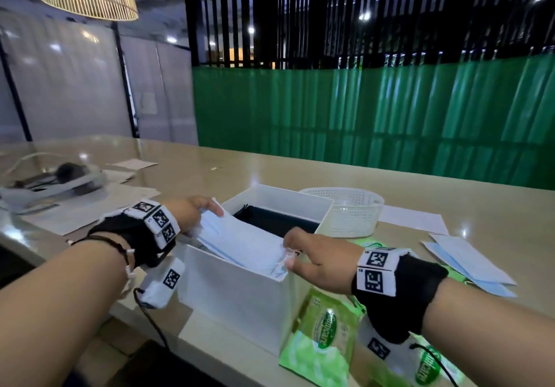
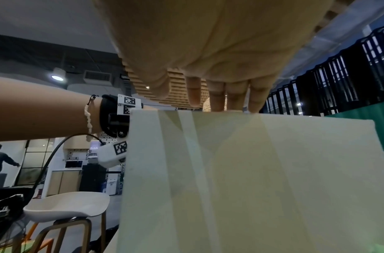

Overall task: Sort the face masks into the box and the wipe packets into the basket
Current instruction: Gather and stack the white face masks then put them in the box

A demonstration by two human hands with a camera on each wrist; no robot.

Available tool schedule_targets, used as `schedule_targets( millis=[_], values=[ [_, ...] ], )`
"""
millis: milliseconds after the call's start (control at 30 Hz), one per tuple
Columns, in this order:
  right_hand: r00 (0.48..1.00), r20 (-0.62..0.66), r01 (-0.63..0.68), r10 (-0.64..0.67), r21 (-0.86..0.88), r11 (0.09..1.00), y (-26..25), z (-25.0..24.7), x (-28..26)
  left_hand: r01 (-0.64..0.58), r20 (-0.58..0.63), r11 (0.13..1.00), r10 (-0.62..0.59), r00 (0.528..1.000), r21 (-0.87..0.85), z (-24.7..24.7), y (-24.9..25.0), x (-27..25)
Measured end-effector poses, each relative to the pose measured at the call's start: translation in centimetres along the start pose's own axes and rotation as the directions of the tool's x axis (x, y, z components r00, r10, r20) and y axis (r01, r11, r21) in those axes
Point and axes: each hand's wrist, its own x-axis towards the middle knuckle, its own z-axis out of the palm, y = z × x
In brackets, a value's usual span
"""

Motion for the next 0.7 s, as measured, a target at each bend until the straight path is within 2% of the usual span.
schedule_targets(
  millis=[33, 100, 200, 267, 367, 433, 500, 567, 633, 700],
  values=[
    [1.000, -0.021, 0.010, -0.009, 0.012, 1.000, -0.1, -0.3, 0.2, -0.025, 0.002, 0.999, 0.025, 1.000, 0.022, 0.2, 0.2, 0.3],
    [0.998, -0.042, 0.052, -0.054, -0.030, 0.998, -0.5, -0.9, 0.8, -0.062, 0.054, 0.977, 0.052, 0.997, 0.206, 0.6, 0.9, 0.1],
    [0.995, 0.055, 0.093, -0.086, -0.129, 0.987, -1.2, -1.4, 1.9, -0.091, 0.154, 0.929, 0.037, 0.987, 0.359, 1.8, 1.1, 0.4],
    [0.982, 0.186, 0.038, -0.012, -0.138, 0.990, -1.6, -1.1, 2.6, -0.099, 0.189, 0.925, 0.030, 0.982, 0.366, 2.2, 0.5, 0.9],
    [0.934, 0.341, -0.041, 0.106, -0.192, 0.980, -2.0, -0.4, 3.4, -0.101, 0.224, 0.925, 0.017, 0.974, 0.367, 2.5, 0.0, 1.4],
    [0.915, 0.374, -0.047, 0.152, -0.273, 0.961, -2.2, -0.2, 3.5, -0.097, 0.164, 0.920, 0.036, 0.986, 0.379, 2.7, -0.1, 1.4],
    [0.913, 0.374, -0.039, 0.167, -0.326, 0.945, -2.5, -0.5, 3.3, -0.089, 0.037, 0.921, 0.081, 0.996, 0.380, 2.8, -0.2, 1.0],
    [0.904, 0.398, -0.015, 0.157, -0.339, 0.941, -2.8, -1.0, 2.9, -0.149, -0.018, 0.916, 0.167, 0.986, 0.373, 2.5, -0.1, 0.2],
    [0.890, 0.442, 0.014, 0.110, -0.267, 0.963, -3.0, -1.6, 2.9, -0.224, 0.073, 0.907, 0.212, 0.975, 0.356, 2.4, 0.3, -0.9],
    [0.903, 0.429, 0.059, 0.018, -0.166, 0.984, -2.9, -2.1, 3.2, -0.164, 0.191, 0.925, 0.102, 0.976, 0.343, 2.6, 0.8, -1.9]
  ],
)
